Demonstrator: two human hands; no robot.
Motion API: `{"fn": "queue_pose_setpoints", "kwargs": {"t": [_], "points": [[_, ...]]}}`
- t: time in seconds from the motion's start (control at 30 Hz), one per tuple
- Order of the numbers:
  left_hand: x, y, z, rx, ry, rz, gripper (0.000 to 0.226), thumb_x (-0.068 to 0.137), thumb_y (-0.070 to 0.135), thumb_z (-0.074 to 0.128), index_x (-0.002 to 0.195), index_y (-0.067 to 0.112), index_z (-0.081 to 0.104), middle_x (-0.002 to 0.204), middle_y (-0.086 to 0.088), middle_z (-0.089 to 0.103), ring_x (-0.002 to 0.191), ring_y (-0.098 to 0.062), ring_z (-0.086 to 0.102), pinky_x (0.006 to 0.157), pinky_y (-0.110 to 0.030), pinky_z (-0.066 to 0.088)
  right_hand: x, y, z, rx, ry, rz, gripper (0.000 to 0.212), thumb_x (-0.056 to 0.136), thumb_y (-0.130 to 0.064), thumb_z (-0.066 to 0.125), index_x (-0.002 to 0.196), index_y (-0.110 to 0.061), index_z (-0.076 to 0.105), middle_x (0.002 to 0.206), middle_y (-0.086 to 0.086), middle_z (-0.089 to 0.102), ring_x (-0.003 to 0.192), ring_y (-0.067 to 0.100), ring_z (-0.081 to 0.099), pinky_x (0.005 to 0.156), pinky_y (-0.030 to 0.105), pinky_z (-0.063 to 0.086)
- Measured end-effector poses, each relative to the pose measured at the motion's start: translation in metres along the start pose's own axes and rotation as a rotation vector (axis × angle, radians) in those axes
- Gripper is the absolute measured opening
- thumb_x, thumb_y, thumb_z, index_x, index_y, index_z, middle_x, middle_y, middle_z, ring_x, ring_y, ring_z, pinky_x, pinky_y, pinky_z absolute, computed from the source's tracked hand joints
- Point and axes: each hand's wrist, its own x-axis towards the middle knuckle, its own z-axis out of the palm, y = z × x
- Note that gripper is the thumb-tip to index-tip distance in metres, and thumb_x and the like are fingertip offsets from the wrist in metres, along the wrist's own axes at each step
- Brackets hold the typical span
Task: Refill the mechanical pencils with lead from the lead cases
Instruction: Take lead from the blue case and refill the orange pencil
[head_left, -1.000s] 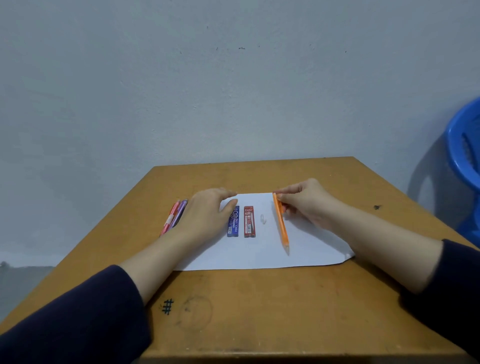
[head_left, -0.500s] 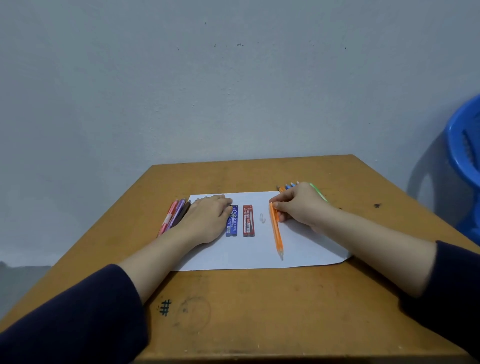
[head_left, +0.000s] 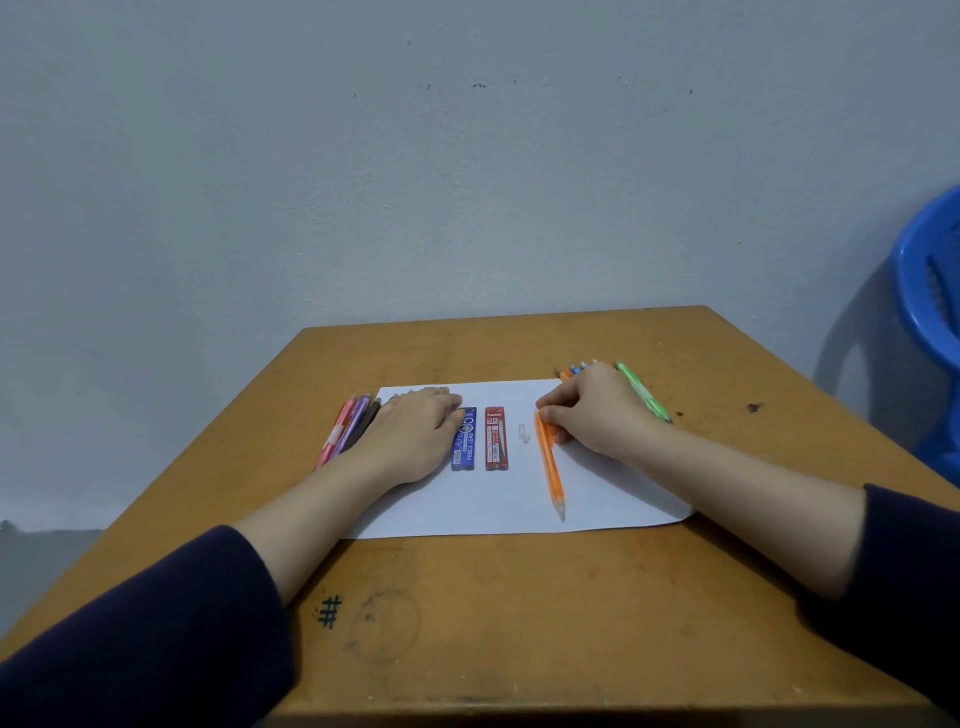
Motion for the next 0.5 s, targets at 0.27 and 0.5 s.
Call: {"fn": "queue_pose_setpoints", "kwargs": {"t": [0.27, 0.5], "points": [[-0.01, 0.002, -0.016, -0.293, -0.027, -0.004, 0.049, 0.097, 0.042, 0.047, 0.14, 0.019, 0.047, 0.148, 0.006, 0.041, 0.137, -0.01, 0.034, 0.107, -0.025, 0.028, -0.002, -0.002, -0.007, -0.049, 0.024, -0.087, 0.021, 0.093, -0.011, 0.057, 0.109, -0.012, 0.07, 0.083, 0.003, 0.07, 0.067, 0.007, 0.06, 0.068, 0.017, 0.044], [-0.019, 0.001, -0.035, -0.184, -0.193, 0.082, 0.084, 0.074, 0.053, 0.073, 0.145, 0.029, 0.037, 0.15, 0.019, 0.031, 0.138, -0.003, 0.025, 0.098, -0.018, 0.018, 0.0, -0.007, -0.012, -0.213, 0.051, -0.266, 0.026, 0.094, -0.012, 0.055, 0.114, -0.021, 0.069, 0.115, 0.001, 0.067, 0.089, 0.003, 0.05, 0.072, 0.01, 0.031]]}}
